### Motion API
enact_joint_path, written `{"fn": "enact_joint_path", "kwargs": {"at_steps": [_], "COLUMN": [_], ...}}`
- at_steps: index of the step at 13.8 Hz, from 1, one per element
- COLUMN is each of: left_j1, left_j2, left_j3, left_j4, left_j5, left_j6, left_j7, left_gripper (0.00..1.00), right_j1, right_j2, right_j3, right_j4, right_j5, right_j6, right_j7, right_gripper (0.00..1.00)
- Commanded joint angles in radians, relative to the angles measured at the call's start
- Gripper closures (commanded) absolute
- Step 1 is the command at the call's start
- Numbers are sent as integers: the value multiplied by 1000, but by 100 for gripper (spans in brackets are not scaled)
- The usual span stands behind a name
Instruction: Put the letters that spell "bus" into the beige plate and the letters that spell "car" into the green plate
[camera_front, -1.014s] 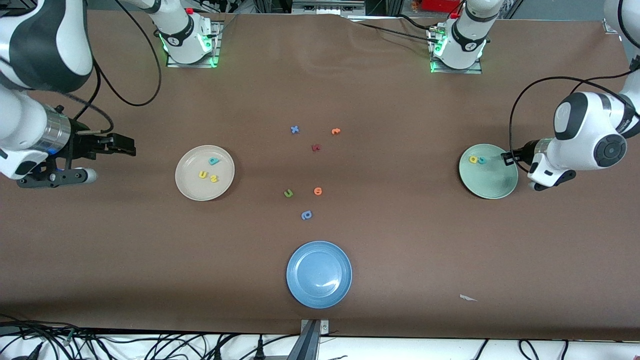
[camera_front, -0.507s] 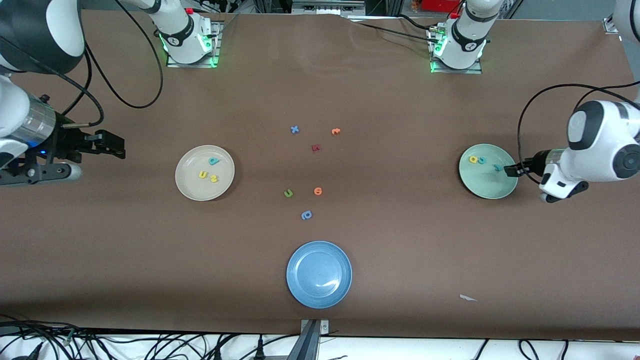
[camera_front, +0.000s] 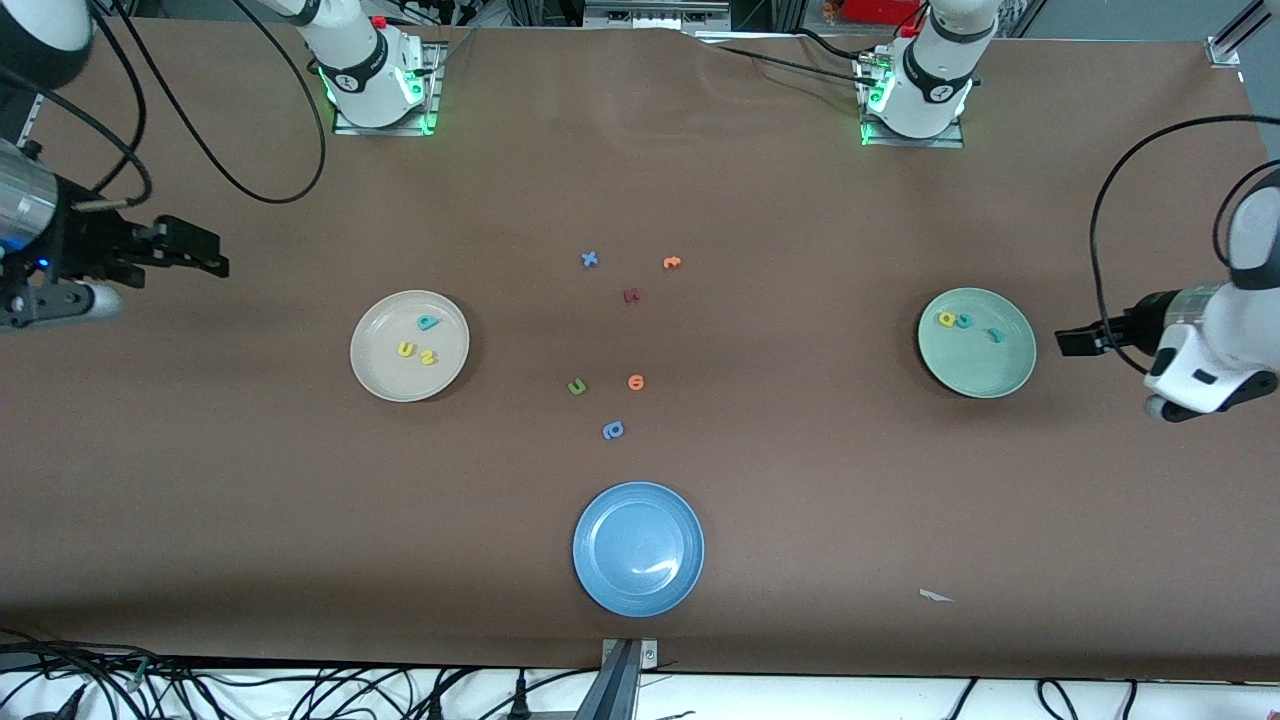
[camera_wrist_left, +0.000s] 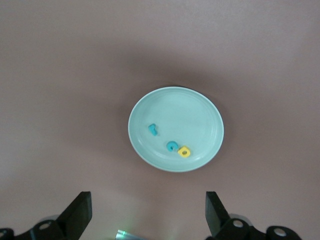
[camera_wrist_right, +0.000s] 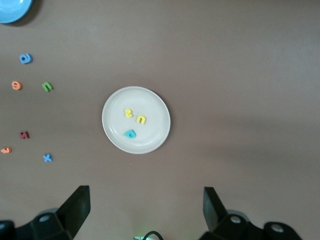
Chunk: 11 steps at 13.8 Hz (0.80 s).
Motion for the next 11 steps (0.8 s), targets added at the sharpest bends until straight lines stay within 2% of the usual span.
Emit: {"fn": "enact_joint_path", "kwargs": {"at_steps": [1, 2, 3, 5, 7, 8, 11], "left_j1": [-67, -114, -177, -319, -439, -496, -608], "left_j2": [12, 10, 9, 3, -16, -35, -66], "left_j3": [10, 24, 72, 229, 400, 485, 655], "left_j4": [159, 198, 230, 264, 286, 286, 284], "left_j5": [11, 11, 11, -45, -137, -182, -296], "left_j6": [-125, -156, -180, -201, -201, -199, -175], "left_j7": [8, 8, 11, 11, 13, 16, 28], "left_gripper": [0, 0, 0, 0, 0, 0, 1], "right_j1": [-128, -191, -214, -231, -284, -282, -278], "right_j2": [-115, -145, -176, -185, -190, -210, -238], "right_j3": [171, 228, 254, 258, 258, 258, 258], "right_j4": [-142, -185, -226, -240, -242, -249, -291], "right_j5": [-95, -124, -130, -118, -42, -37, -37], "right_j6": [55, 95, 138, 195, 238, 227, 230], "right_j7": [38, 56, 56, 78, 122, 116, 113], "right_gripper": [0, 0, 0, 0, 0, 0, 0]}}
